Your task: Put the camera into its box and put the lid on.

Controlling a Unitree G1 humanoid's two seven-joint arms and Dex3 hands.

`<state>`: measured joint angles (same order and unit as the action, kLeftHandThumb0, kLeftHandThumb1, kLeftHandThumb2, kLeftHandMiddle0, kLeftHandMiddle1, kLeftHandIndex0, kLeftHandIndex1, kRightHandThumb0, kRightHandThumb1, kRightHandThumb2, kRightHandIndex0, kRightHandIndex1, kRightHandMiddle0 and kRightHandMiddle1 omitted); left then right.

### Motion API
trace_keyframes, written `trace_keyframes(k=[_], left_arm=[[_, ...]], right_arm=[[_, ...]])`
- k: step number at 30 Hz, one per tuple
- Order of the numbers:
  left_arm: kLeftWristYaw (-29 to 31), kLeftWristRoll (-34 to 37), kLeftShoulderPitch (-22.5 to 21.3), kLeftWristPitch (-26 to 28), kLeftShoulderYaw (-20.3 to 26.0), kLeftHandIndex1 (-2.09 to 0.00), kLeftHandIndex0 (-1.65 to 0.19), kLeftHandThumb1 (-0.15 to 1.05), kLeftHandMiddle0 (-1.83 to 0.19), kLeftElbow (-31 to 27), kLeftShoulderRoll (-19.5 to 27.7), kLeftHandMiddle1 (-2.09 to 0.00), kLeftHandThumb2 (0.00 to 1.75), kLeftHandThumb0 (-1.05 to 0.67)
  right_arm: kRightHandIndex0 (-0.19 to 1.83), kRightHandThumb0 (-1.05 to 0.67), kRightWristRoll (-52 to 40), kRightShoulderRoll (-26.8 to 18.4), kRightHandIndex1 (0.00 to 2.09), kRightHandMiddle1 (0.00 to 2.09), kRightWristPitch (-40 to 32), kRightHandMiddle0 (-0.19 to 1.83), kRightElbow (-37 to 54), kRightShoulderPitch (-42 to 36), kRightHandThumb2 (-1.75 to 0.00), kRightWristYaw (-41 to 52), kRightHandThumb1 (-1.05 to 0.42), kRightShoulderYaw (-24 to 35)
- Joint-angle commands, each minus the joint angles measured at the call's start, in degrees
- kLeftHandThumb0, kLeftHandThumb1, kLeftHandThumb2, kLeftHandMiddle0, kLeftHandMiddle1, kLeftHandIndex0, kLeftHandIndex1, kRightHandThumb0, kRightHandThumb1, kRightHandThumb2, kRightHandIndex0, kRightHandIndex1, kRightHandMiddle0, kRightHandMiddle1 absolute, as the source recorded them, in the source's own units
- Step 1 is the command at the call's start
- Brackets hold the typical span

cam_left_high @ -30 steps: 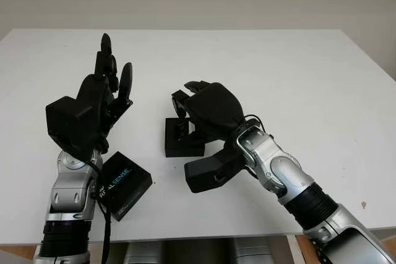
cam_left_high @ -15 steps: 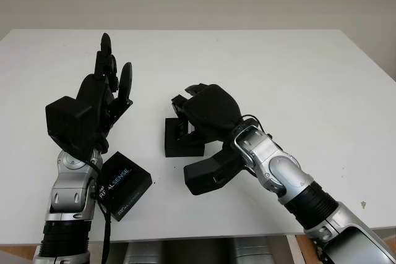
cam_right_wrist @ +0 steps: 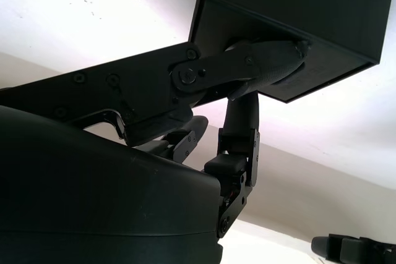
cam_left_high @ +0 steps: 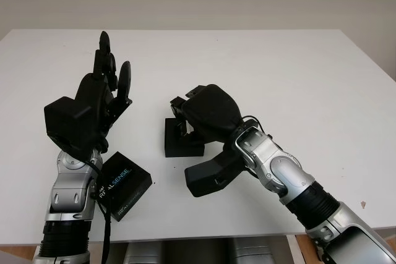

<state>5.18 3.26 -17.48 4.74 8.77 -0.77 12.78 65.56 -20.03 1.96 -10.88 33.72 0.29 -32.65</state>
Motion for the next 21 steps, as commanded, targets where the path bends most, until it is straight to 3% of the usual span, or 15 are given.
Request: trace_keyframes(k=[1, 4, 7, 10, 21], left_arm=[[0.03, -0.01, -0.02, -0.15, 0.07, 0.0, 0.19, 1.05, 0.19, -1.05, 0.27, 0.0, 0.63, -0.79], [0.17, 0.17, 0.07, 0.03, 0.13, 0.0, 0.19, 1.05, 0.19, -1.17, 0.31, 0.0, 0.63, -0.78], [0.04, 0.1, 0.07, 0.4, 0.15, 0.0, 0.19, 1.05, 0.19, -1.32, 0.32, 0.0, 0.64, -0.78], [0.3, 0.03, -0.01, 0.19, 0.13, 0.0, 0.19, 1.05, 0.19, -1.16, 0.56, 0.0, 0.64, -0.79], [0.81, 0.18, -0.22, -0.03, 0.36, 0.0, 0.19, 1.05, 0.19, -0.81, 0.9, 0.0, 0.63, -0.81]], right_arm=[[0.6, -0.47, -1.42, -0.11, 0.25, 1.3, 1.01, 0.54, -0.88, 0.37, -0.06, -0.83, -0.93, 0.55], [0.58, -0.46, -3.08, -0.42, 0.32, 1.35, 2.27, 0.53, -1.31, 0.6, -0.05, -1.78, -0.93, 1.1], [0.39, -0.46, -4.24, -0.73, 0.73, 1.41, 3.5, 0.52, -1.67, 0.83, -0.05, -3.14, -0.92, 1.64], [0.3, -0.46, -4.62, -1.02, 0.94, 1.46, 4.51, 0.51, -2.11, 1.14, -0.06, -4.92, -0.93, 2.05], [0.29, -0.45, -6.92, -2.45, 1.0, 1.45, 6.68, 0.52, 0.68, 2.0, -0.06, -5.89, -0.93, 5.15]])
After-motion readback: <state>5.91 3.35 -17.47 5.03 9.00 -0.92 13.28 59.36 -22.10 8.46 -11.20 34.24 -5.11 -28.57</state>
